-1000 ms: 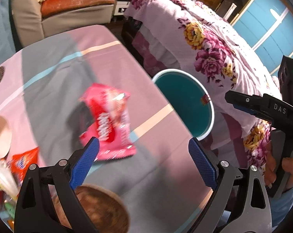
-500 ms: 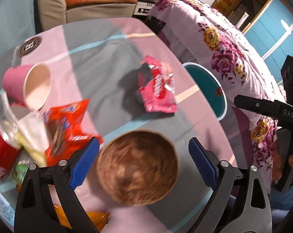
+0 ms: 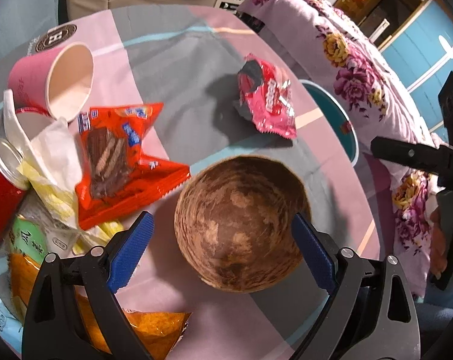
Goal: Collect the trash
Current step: 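Grasp the wooden bowl rim with the left tool while the right tool grasps the pink wafer wrapper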
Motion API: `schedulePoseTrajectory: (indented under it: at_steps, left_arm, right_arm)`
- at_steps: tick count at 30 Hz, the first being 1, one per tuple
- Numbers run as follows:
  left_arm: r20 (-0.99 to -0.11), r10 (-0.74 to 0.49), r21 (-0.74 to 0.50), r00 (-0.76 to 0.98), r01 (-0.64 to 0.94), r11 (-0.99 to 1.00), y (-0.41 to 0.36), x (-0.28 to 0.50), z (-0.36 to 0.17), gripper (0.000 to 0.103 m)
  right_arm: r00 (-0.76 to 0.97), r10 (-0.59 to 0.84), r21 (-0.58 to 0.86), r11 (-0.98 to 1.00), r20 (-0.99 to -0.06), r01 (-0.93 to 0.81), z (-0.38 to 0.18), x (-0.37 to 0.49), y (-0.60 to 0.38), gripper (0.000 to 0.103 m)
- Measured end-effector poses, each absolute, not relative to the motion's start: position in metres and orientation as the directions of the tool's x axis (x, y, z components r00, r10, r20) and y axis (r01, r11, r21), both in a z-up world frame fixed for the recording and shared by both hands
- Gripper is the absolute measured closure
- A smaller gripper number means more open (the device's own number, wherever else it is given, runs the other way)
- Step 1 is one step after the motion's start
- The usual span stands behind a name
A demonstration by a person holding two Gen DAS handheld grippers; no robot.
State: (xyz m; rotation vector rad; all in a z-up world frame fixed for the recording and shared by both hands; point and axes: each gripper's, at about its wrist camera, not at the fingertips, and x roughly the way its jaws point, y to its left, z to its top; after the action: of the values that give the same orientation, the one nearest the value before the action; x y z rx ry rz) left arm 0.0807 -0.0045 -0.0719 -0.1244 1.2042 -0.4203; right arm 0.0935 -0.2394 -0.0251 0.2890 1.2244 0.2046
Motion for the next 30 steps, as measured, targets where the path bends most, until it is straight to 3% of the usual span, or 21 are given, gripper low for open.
schedulePoseTrajectory:
  at_steps: [2,6,11,15,24,27,30]
  left_arm:
    - [-0.879,-0.384,-0.321,0.282,0.244,0.915,-0.003,0.079,-0.077,0.01]
    - [-0.877,-0.4,-0.338,0.267,0.25,0.907,-0.004,0.078,-0.084,0.035]
    - [-0.88,-0.377,-0.297,0.288,0.286,0.911,-0.014,0.077,-0.083,0.045]
    - [-0.871,-0.393,-0.308,0.294,0.295,0.904,-0.018,0.078,-0.082,0.076]
    - [-0.874,-0.392,-0.304,0.287,0.307,0.902,-0.031,0.078,-0.086,0.077]
    - [-0.867,-0.379,-0.289,0.323,0.293,0.911,-0.033,0.078,-0.081,0.093]
    - [-0.855,-0.348,-0.257,0.384,0.269,0.928,-0.03,0.082,-0.069,0.095]
  right_arm:
    - [0.327,0.305,0.324,0.946,-0.894,0.004,-0.026,0.093,-0.241,0.02]
    - [0.322,0.304,0.325,0.946,-0.896,0.012,-0.029,0.094,-0.242,0.02]
    - [0.318,0.308,0.328,0.945,-0.897,0.009,-0.032,0.095,-0.241,0.02]
    - [0.317,0.307,0.328,0.945,-0.897,0.012,-0.034,0.095,-0.242,0.02]
    - [0.304,0.317,0.342,0.939,-0.898,0.033,-0.046,0.097,-0.25,0.02]
    - [0.302,0.319,0.346,0.937,-0.898,0.038,-0.048,0.097,-0.25,0.02]
    - [0.306,0.314,0.341,0.939,-0.899,0.038,-0.048,0.099,-0.25,0.02]
